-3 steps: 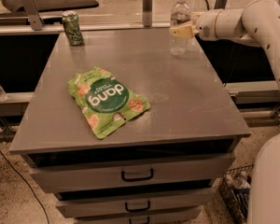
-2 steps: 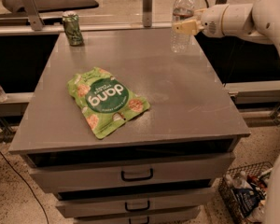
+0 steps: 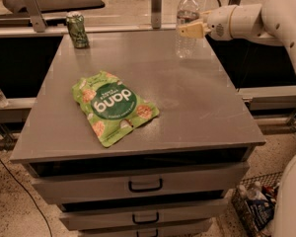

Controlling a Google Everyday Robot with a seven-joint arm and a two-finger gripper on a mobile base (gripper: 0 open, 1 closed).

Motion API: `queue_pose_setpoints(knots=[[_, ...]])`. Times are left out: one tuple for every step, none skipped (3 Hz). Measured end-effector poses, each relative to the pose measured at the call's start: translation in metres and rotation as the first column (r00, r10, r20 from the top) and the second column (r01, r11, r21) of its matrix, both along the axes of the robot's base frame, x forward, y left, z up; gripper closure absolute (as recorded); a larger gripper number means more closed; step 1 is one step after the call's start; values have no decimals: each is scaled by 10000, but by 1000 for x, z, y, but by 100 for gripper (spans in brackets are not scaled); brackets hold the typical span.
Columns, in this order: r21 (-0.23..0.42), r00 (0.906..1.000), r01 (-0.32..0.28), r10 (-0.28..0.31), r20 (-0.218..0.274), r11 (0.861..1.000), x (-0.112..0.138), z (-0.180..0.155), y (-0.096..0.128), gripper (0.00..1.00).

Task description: Move water bottle near green rice chip bag

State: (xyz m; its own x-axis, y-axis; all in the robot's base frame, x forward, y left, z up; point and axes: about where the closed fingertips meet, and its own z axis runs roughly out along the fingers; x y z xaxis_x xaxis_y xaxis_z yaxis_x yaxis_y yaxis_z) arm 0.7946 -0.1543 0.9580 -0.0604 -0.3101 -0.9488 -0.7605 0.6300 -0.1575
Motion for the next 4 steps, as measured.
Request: queue_pose_setpoints(knots=[[268,9930,-1134,1142,-309,9932,-31,-3,38,100],[1071,9404,-3137,3243,-1025,9435,-91,-20,117,100],[1796,8925,-4074,4321,-1296,8954,-130,-27,160,100],[2276,8553,-4777,5084,-1004,8486,-154,-22,188,84]])
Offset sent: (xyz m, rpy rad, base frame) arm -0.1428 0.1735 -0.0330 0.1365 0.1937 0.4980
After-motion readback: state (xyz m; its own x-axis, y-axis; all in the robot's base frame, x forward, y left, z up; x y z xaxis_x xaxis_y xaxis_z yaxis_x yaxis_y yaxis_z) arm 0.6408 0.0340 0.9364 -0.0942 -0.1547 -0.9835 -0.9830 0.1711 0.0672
